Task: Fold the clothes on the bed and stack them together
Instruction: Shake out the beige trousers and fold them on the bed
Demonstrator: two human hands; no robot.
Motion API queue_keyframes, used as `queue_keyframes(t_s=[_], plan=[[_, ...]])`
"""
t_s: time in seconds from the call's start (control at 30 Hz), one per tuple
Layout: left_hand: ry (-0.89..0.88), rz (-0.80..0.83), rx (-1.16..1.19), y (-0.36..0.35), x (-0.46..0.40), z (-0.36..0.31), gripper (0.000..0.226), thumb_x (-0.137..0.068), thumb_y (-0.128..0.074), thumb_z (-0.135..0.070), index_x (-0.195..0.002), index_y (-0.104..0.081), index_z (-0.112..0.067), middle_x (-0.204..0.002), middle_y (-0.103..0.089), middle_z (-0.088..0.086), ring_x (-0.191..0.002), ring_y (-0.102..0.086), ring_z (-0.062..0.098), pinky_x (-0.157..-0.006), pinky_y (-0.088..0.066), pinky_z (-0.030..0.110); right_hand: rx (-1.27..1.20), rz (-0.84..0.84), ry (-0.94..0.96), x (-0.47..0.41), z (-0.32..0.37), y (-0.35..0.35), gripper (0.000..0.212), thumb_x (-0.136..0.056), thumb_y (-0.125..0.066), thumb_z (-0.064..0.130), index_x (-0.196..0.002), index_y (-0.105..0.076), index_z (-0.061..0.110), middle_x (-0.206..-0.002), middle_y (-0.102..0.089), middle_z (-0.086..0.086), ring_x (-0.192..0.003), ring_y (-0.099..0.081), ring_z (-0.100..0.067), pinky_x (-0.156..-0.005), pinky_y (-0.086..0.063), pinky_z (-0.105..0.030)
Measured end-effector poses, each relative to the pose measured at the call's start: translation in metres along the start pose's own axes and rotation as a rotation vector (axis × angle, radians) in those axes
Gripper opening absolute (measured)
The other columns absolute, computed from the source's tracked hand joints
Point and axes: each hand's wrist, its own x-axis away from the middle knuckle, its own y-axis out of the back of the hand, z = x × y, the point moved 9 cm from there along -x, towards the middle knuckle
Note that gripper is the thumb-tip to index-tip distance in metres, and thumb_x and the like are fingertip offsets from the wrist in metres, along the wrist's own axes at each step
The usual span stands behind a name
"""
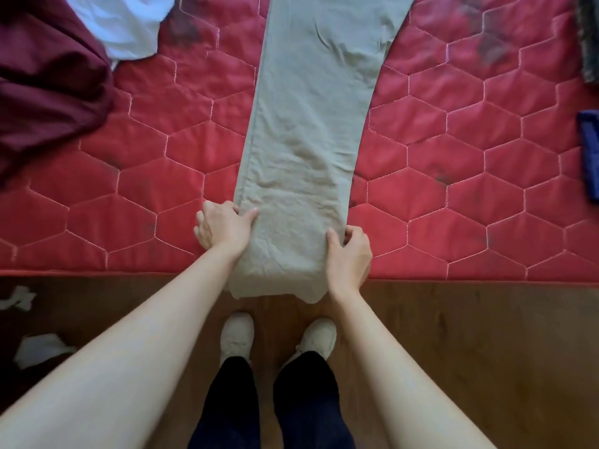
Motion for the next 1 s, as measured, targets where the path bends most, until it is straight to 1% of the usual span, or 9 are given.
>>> queue_keyframes(t_s=[0.13,0.23,0.3,0.43,0.57,0.7,0.77,0.87,1.0], plan=[[-0.129,0.058,0.264,0.01,0.017,-0.001,0.029,-0.088,-0.066,-0.041,-0.099,-0.067,-0.014,-0.11,-0.061,0.006,-0.107,-0.053,0.028,-0.089,-0.041,0.034,-0.003,-0.085,0.035,0.017,0.004,0.014,0.014,-0.095,-0.057,0.031,-0.1,-0.062,0.018,-0.094,-0.063,0.006,-0.083,-0.055,-0.013,-0.069,-0.033,-0.027],[-0.214,0.01,0.486,0.033,0.026,0.004,0.019,-0.087,-0.066,-0.04,-0.09,-0.066,-0.022,-0.085,-0.064,-0.014,-0.089,-0.058,0.015,-0.071,-0.038,0.026,-0.076,-0.151,0.2,0.028,0.022,0.026,0.012,-0.096,-0.057,0.03,-0.097,-0.061,0.02,-0.088,-0.063,0.011,-0.079,-0.057,-0.01,-0.068,-0.036,-0.024],[-0.228,-0.016,0.449,0.038,0.022,0.01,0.015,-0.088,-0.065,-0.041,-0.091,-0.065,-0.026,-0.084,-0.062,-0.018,-0.088,-0.059,0.014,-0.073,-0.042,0.03,-0.08,-0.165,0.241,0.033,0.024,0.026,0.013,-0.097,-0.055,0.03,-0.099,-0.061,0.019,-0.087,-0.064,0.01,-0.079,-0.057,-0.01,-0.068,-0.037,-0.023],[-0.126,0.081,0.278,0.015,0.01,0.028,0.022,-0.09,-0.063,-0.037,-0.102,-0.068,-0.02,-0.099,-0.067,-0.004,-0.101,-0.06,0.021,-0.079,-0.044,0.031,0.085,-0.001,0.1,0.035,-0.005,-0.004,0.021,-0.096,-0.055,0.028,-0.107,-0.062,0.011,-0.093,-0.067,-0.003,-0.089,-0.058,-0.023,-0.071,-0.037,-0.031],[-0.275,0.093,0.276,0.017,0.015,0.025,0.024,-0.096,-0.05,-0.042,-0.101,-0.063,-0.022,-0.093,-0.06,-0.01,-0.094,-0.057,0.017,-0.077,-0.04,0.033,0.001,-0.133,0.199,0.05,0.003,0.006,0.017,-0.096,-0.056,0.028,-0.098,-0.061,0.013,-0.074,-0.058,0.009,-0.07,-0.048,-0.011,-0.064,-0.032,-0.029],[-0.271,0.268,0.111,0.001,0.035,0.053,0.027,-0.096,-0.052,-0.044,-0.098,-0.063,-0.02,-0.1,-0.068,-0.001,-0.1,-0.06,0.024,-0.079,-0.045,0.039,0.076,0.029,0.132,0.06,-0.017,-0.007,0.023,-0.098,-0.052,0.026,-0.108,-0.06,0.007,-0.084,-0.067,-0.007,-0.081,-0.06,-0.028,-0.069,-0.039,-0.035],[-0.27,0.242,0.234,0.01,0.041,0.062,0.021,-0.093,-0.057,-0.041,-0.099,-0.066,-0.023,-0.101,-0.071,-0.001,-0.102,-0.063,0.024,-0.087,-0.049,0.042,0.065,-0.028,0.209,0.067,-0.011,0.002,0.019,-0.097,-0.054,0.026,-0.099,-0.062,0.008,-0.073,-0.06,0.001,-0.073,-0.059,-0.026,-0.063,-0.033,-0.033],[-0.327,0.121,0.286,0.027,0.045,0.065,0.018,-0.092,-0.059,-0.043,-0.098,-0.065,-0.028,-0.097,-0.071,-0.005,-0.096,-0.063,0.02,-0.083,-0.05,0.04,0.049,-0.145,0.26,0.075,-0.006,0.015,0.015,-0.097,-0.054,0.028,-0.093,-0.061,0.015,-0.061,-0.049,0.014,-0.06,-0.049,-0.013,-0.058,-0.027,-0.027],[-0.216,0.202,0.137,0.006,0.051,0.08,0.02,-0.094,-0.059,-0.036,-0.105,-0.065,-0.02,-0.1,-0.068,-0.002,-0.1,-0.06,0.025,-0.078,-0.042,0.033,0.125,0.04,0.007,0.073,-0.047,-0.006,0.019,-0.098,-0.05,0.03,-0.103,-0.064,0.017,-0.085,-0.066,0.005,-0.086,-0.06,-0.022,-0.069,-0.033,-0.029]])
